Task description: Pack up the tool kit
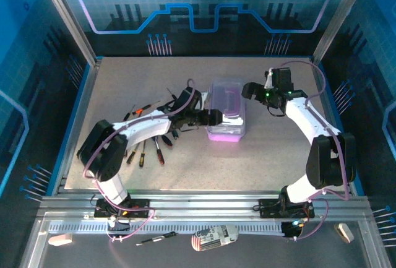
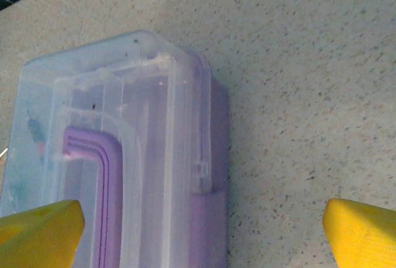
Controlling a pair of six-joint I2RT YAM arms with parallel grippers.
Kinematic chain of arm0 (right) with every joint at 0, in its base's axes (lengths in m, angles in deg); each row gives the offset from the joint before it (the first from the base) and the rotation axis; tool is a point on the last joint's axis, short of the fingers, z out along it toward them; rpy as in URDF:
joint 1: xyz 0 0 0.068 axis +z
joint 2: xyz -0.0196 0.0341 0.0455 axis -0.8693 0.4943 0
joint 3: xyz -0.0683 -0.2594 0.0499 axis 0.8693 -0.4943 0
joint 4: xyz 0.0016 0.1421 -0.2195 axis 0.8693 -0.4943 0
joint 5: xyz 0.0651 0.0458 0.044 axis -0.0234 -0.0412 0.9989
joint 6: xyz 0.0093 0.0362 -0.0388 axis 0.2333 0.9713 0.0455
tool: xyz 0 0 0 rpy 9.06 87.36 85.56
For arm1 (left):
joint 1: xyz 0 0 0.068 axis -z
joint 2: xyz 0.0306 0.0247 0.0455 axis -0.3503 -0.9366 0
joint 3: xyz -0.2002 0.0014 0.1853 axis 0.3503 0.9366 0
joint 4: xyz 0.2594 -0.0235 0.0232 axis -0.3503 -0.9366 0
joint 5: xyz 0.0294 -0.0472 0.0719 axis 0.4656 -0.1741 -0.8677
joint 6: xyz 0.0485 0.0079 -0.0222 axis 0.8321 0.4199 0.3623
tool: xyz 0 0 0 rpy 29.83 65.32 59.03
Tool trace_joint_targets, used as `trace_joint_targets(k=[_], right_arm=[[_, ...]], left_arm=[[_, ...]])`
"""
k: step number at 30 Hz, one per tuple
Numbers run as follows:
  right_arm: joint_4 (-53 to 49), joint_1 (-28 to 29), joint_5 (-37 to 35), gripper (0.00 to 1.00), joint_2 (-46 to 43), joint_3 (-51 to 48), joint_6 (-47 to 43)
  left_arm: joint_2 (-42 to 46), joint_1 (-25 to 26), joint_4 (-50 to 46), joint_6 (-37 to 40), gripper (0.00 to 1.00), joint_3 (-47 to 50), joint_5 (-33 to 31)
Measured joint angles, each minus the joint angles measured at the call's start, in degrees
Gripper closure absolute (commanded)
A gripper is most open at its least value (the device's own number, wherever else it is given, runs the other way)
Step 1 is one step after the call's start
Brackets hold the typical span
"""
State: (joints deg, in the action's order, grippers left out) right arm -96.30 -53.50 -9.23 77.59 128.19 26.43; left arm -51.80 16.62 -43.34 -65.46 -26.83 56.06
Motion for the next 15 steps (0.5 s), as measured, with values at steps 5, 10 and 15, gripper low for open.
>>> trace_joint_targets(k=[5,10,15], right_arm=[[0.94,4.11,0.15,0.03,-1.70,-5.03,0.85],[1.07,7.21,-0.24,0.07,-7.26,-12.52,2.56],[2.47,8.98,-1.05,0.08,-10.78,-15.96,4.02]], left_arm=[[8.79,1.18,-7.39,1.60,0.01,1.70,-2.16],[14.10,1.14,-9.73,3.61,0.01,1.75,-8.50],[12.81,0.92,-12.76,3.43,0.01,1.36,-14.84]])
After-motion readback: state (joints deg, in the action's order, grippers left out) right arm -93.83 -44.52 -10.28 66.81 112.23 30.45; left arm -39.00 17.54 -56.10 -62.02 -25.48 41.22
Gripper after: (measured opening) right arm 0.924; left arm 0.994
